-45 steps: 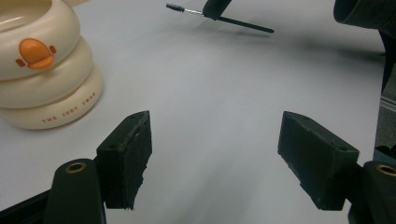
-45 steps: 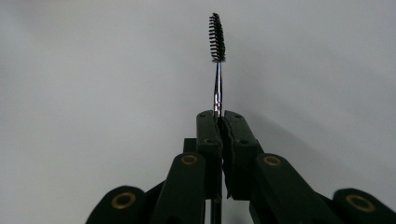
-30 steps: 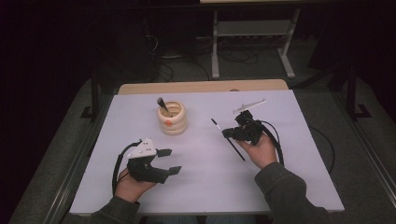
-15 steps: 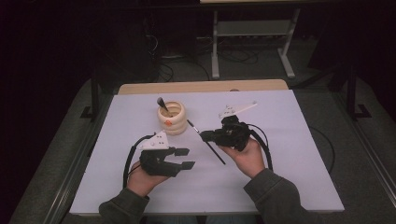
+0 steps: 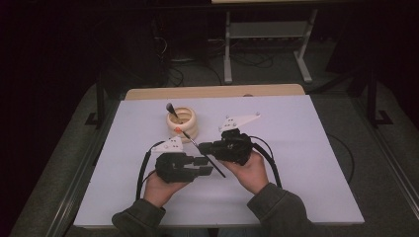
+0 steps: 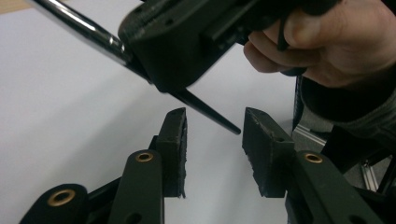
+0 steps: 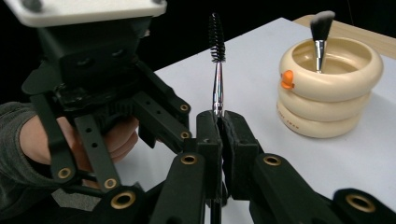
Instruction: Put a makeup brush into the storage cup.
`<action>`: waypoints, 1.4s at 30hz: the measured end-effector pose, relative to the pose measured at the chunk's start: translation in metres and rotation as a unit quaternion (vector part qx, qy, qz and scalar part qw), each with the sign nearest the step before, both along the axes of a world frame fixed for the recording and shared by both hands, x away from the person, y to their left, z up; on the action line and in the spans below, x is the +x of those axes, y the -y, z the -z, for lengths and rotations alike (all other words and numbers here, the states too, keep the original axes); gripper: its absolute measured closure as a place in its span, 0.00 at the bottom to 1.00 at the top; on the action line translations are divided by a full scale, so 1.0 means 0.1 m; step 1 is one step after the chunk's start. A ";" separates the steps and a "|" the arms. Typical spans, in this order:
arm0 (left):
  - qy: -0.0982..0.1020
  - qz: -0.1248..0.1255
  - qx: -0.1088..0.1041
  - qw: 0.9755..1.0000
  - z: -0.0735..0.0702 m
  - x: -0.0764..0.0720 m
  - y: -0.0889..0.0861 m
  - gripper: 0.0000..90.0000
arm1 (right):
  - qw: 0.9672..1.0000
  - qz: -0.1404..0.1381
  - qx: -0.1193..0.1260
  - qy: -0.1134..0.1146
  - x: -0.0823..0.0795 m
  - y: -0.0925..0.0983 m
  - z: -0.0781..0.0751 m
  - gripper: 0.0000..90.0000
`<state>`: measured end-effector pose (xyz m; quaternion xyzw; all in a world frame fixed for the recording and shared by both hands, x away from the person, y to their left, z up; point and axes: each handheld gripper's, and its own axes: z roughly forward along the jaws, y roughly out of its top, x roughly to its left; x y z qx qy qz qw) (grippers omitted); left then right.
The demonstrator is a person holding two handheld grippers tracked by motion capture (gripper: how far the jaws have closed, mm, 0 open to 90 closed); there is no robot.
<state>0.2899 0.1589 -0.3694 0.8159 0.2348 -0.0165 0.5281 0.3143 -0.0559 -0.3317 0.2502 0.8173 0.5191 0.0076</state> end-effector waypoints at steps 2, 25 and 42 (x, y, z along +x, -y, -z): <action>-0.010 -0.003 -0.007 1.000 0.00 0.00 0.01 0.68 | 1.000 0.001 0.000 0.002 -0.02 -0.02 0.01 0.94; -0.045 0.005 -0.009 0.999 0.09 0.06 -0.05 0.89 | 0.998 -0.002 0.007 0.055 -0.19 -0.06 0.14 0.94; -0.070 0.016 -0.035 0.997 0.13 0.08 -0.04 0.88 | 0.996 -0.002 0.023 0.086 -0.28 -0.09 0.16 0.94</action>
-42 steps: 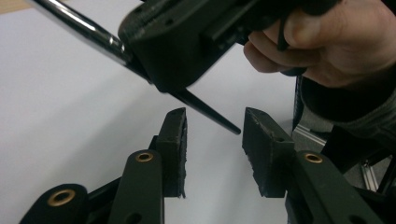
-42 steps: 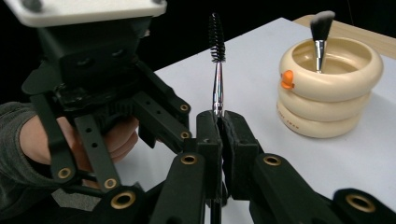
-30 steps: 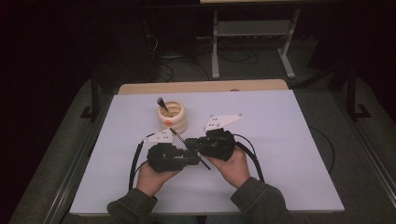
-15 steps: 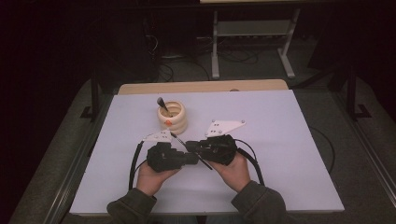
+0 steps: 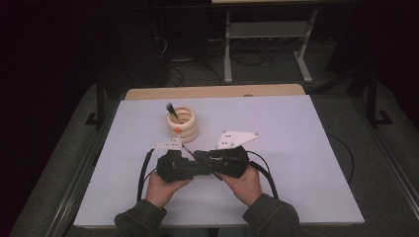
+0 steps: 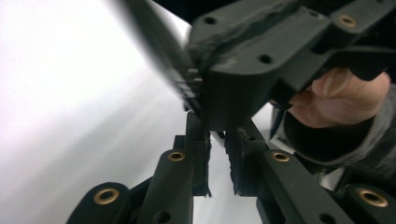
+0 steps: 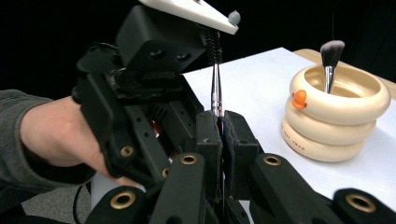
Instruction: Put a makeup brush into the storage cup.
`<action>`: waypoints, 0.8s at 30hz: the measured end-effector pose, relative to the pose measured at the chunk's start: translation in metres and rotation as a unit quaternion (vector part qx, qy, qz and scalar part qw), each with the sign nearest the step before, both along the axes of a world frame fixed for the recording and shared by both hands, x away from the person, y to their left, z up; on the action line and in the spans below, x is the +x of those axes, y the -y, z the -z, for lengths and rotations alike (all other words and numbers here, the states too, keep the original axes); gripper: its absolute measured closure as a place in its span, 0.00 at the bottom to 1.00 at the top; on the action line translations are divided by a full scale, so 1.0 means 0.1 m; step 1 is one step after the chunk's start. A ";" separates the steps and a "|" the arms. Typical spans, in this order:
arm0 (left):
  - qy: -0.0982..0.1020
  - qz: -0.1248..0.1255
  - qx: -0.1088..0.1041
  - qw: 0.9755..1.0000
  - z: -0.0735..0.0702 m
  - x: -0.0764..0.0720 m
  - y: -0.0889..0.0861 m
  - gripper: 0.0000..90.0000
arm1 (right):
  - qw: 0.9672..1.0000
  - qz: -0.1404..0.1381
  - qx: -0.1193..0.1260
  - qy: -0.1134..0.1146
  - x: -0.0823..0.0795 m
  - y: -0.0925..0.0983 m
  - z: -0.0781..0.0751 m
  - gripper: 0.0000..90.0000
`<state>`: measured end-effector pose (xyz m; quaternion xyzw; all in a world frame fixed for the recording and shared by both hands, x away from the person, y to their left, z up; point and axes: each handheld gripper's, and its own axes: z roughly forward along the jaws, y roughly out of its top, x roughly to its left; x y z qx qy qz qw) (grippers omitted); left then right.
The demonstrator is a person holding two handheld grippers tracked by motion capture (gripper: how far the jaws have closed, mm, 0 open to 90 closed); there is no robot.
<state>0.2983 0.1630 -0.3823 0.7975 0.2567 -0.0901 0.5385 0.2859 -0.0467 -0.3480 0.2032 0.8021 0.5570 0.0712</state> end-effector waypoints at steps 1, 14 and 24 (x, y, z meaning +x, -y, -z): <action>0.001 -0.001 -0.001 1.000 0.00 0.00 0.00 0.89 | 1.000 0.000 0.000 0.007 -0.01 0.00 0.00 0.94; -0.003 -0.016 0.031 0.999 -0.01 0.01 -0.05 0.95 | 0.999 -0.004 -0.017 0.033 -0.07 0.00 -0.01 0.94; 0.046 -0.009 0.115 0.992 -0.08 -0.04 0.04 0.95 | 0.996 -0.014 -0.083 0.001 0.00 -0.15 -0.06 0.80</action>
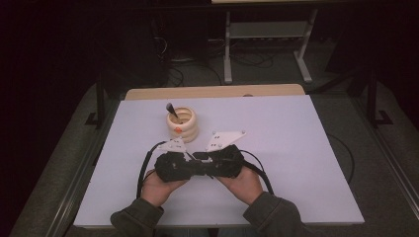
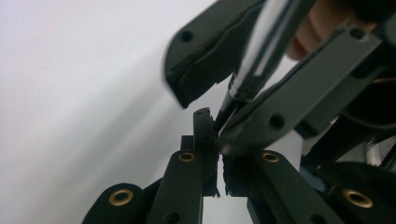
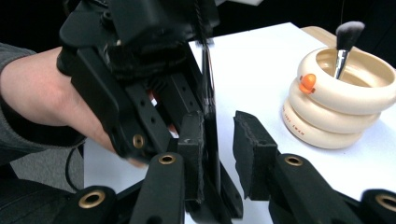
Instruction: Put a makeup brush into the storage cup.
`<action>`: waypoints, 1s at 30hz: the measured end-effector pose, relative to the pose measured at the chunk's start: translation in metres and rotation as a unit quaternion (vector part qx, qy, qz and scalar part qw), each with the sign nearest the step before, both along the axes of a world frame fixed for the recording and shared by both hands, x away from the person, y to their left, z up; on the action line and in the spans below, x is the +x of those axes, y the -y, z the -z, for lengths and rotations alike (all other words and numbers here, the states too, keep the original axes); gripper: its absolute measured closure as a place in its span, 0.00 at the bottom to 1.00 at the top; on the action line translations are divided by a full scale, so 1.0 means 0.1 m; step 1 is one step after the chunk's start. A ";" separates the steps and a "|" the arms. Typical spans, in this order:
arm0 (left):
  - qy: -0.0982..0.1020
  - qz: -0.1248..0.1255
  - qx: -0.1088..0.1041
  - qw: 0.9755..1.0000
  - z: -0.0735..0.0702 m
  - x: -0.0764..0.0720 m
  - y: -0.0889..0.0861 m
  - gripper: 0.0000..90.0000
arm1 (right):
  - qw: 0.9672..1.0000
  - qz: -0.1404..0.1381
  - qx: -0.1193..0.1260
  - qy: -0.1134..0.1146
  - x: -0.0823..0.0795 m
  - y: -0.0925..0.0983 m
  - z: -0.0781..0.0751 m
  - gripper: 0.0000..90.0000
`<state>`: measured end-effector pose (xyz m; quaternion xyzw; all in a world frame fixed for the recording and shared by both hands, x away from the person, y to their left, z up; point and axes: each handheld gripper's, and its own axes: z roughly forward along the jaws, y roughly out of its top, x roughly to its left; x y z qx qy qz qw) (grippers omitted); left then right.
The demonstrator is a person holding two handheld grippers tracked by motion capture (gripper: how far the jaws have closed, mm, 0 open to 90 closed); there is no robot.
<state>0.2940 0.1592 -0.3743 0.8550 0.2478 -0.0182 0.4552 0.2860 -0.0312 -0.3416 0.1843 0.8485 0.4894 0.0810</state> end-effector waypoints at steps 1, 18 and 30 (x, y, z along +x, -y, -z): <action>0.000 0.000 0.000 1.000 0.00 0.00 0.00 0.95 | 1.000 0.000 -0.007 0.000 0.00 -0.02 -0.01 0.81; 0.017 0.013 0.022 1.000 -0.02 -0.03 -0.01 0.81 | 0.999 -0.017 -0.047 -0.016 0.03 -0.10 -0.02 0.94; 0.020 -0.009 0.007 1.000 -0.02 -0.06 -0.15 0.65 | 0.999 0.001 -0.014 -0.052 0.17 0.08 0.00 0.94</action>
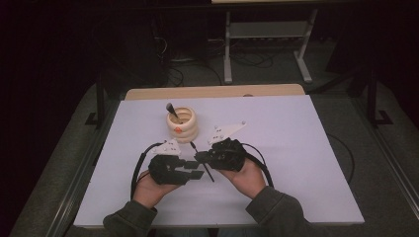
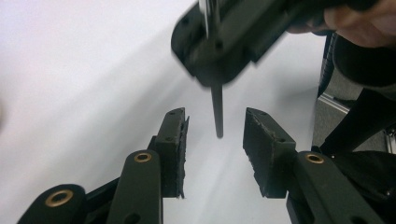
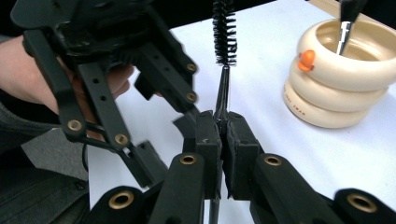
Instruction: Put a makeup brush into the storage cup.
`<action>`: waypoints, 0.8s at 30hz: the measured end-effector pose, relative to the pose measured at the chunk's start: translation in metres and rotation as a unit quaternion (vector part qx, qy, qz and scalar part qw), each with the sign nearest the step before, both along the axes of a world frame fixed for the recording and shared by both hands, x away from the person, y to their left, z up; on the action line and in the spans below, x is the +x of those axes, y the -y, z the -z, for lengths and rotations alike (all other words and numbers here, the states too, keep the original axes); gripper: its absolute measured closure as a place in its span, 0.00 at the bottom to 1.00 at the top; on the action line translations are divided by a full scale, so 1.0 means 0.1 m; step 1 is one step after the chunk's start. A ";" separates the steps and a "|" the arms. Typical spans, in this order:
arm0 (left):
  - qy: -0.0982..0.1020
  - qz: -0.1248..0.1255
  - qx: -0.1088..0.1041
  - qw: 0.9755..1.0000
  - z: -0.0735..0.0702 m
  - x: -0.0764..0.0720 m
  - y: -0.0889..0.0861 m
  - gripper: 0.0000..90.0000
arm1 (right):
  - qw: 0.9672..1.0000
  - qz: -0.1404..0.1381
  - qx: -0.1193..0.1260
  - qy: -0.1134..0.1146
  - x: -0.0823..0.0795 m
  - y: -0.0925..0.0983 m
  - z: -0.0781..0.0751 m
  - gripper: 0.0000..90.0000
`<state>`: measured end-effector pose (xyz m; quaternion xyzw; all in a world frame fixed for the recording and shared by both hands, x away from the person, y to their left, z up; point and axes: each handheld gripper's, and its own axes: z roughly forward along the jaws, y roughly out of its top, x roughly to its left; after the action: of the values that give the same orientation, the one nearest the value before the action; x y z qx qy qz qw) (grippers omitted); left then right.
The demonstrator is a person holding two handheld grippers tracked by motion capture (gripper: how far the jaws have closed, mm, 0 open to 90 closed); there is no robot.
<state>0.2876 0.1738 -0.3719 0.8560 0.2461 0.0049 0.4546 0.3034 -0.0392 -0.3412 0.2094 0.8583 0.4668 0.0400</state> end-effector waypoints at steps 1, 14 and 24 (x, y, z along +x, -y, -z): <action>0.002 -0.001 0.000 1.000 0.00 0.00 -0.02 0.65 | 1.000 0.002 0.002 -0.002 0.02 0.02 0.00 0.94; 0.011 -0.027 -0.004 1.000 0.16 -0.10 -0.24 0.62 | 0.999 0.016 0.026 -0.022 0.20 0.12 0.03 0.94; 0.023 -0.047 -0.001 0.999 0.20 -0.14 -0.38 0.61 | 0.998 0.031 0.039 -0.035 0.33 0.20 0.03 0.94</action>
<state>0.2731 0.2119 -0.3920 0.8428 0.2754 0.0456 0.4602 0.3366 -0.0593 -0.3437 0.2537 0.8334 0.4907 0.0162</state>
